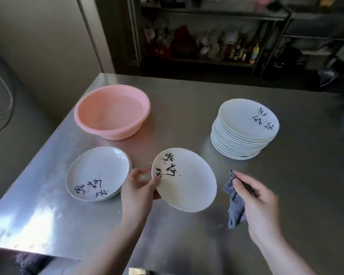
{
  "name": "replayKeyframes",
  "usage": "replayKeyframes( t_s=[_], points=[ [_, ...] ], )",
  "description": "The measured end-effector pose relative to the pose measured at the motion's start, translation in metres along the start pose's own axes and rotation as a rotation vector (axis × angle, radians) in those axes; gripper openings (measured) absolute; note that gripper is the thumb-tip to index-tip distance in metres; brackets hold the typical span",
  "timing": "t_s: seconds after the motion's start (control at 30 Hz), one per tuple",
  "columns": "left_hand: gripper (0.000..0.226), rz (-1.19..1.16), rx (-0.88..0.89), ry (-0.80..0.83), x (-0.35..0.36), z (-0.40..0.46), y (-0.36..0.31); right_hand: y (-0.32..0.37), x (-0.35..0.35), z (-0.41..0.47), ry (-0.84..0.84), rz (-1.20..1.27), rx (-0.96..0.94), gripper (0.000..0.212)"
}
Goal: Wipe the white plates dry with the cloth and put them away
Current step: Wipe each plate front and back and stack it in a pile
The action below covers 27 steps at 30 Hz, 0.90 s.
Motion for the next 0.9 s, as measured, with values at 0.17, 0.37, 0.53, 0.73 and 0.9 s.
replayKeyframes(
  t_s=[0.17,0.37,0.53,0.73,0.9],
  points=[
    [0.022,0.004,-0.092,0.037,0.089,-0.058,0.065,-0.011,-0.109,0.02,-0.073,-0.024,-0.042,0.029],
    [0.023,0.081,-0.16,0.035,0.146,-0.106,0.117,-0.038,-0.173,0.033,-0.029,-0.083,-0.022,0.028],
    [0.024,0.382,-0.138,0.104,0.149,-0.118,0.126,-0.049,-0.164,0.036,0.089,-0.356,-0.151,0.03],
    [0.019,0.806,0.059,0.169,0.152,-0.095,0.105,-0.074,-0.132,0.031,0.513,-0.845,-0.222,0.027],
    [0.031,0.831,0.146,0.201,0.165,-0.087,0.101,-0.083,-0.138,0.038,0.517,-1.019,-0.269,0.021]
  ],
)
Point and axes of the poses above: each hand's wrist, its own z-axis towards the middle knuckle, its own x-axis out of the palm, y = z × x, the point moved 3 cm from there along z, towards the middle knuckle, and after that the axes turned 5 degrees about -z, right-handed, at the moved point
